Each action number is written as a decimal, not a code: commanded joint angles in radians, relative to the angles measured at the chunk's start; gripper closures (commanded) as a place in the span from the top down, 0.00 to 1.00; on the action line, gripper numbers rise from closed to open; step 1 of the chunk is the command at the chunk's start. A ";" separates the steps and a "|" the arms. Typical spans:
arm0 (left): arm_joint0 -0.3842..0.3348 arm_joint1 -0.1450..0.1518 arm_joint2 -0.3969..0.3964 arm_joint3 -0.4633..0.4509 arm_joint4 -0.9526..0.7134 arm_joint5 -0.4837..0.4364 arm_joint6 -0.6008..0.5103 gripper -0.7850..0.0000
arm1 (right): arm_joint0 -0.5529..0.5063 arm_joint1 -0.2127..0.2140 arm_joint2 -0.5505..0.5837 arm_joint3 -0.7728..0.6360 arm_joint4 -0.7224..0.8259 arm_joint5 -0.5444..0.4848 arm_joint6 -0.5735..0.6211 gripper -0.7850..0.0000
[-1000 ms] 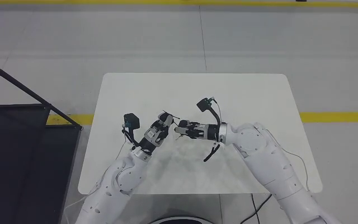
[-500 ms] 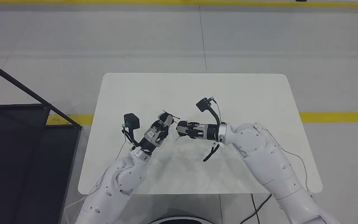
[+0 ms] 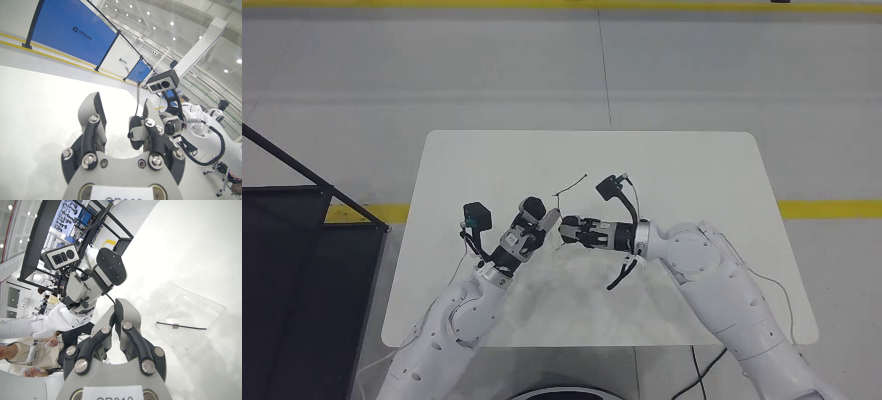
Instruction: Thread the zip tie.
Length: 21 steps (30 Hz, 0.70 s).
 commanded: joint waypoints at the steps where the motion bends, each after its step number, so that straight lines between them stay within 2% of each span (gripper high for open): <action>1: 0.000 0.000 0.000 0.000 0.000 0.000 0.000 0.89 | -0.004 0.001 0.005 -0.004 0.000 0.002 -0.002 0.00; 5: 0.000 0.000 0.000 0.000 0.000 0.000 0.000 0.88 | -0.010 0.004 0.019 -0.005 0.008 0.006 -0.003 0.00; 10: 0.000 0.000 0.000 0.000 0.000 0.000 0.000 0.93 | -0.017 0.010 0.041 -0.004 0.033 0.000 0.018 0.00; 21: 0.000 0.000 0.000 0.000 0.000 0.000 0.000 0.90 | 0.018 0.024 0.075 0.057 0.203 -0.081 0.241 0.00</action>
